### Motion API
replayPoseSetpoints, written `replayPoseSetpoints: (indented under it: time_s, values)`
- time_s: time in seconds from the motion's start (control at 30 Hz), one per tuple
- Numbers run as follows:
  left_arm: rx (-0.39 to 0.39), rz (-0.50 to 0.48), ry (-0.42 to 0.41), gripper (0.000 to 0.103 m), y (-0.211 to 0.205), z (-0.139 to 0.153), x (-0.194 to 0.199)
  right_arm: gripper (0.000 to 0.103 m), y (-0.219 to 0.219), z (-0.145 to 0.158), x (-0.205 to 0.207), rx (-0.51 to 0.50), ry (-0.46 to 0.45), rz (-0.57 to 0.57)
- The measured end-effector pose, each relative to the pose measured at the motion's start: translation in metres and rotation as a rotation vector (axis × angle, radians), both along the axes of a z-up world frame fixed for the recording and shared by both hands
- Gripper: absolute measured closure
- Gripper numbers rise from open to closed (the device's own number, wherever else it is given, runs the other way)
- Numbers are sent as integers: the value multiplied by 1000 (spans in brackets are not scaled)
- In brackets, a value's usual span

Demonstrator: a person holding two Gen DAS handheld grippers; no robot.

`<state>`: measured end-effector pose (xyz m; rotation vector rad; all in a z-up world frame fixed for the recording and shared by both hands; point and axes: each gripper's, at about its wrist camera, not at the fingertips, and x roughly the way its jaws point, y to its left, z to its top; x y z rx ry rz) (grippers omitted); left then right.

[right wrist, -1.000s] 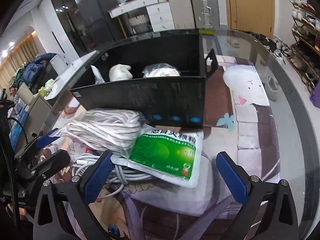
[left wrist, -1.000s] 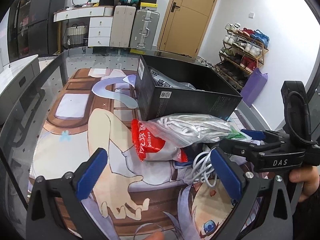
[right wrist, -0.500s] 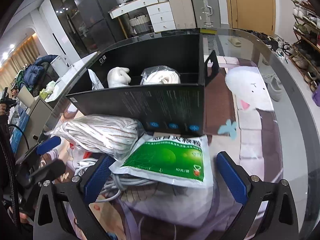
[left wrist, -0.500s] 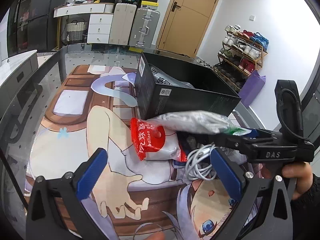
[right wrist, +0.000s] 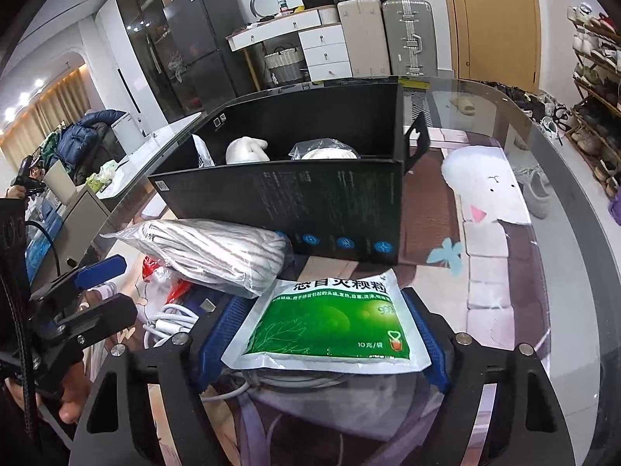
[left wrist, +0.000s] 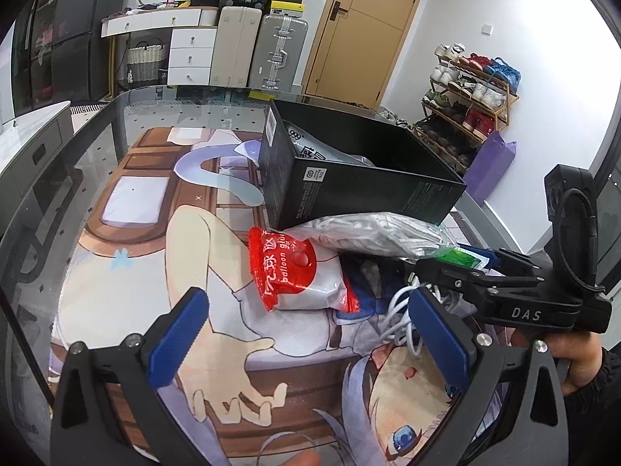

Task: Organize soft objects
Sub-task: 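Close the right gripper on the large green medicine bag, then grasp the loose white cable with the left gripper while the right gripper holds the green bag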

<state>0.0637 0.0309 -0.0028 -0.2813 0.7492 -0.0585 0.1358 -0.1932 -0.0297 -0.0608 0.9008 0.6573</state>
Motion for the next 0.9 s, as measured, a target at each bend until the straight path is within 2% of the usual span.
replayPoseSetpoints:
  time_s: [0.23,0.33,0.73,0.9]
  values:
    - [11,-4,2,0,-1,0,0,41,-13,5,-15,42,0,4]
    - [17,-5,5,0,-2,0,1,44,-21,4,-20,62,-3,-3]
    - [79,3,0,0,-12,5,-1,45,-58,25,-36,227,-109,-36]
    - [41,-8,-1,0,-12,10,1,45,-70,33,-39,243,-124,-41]
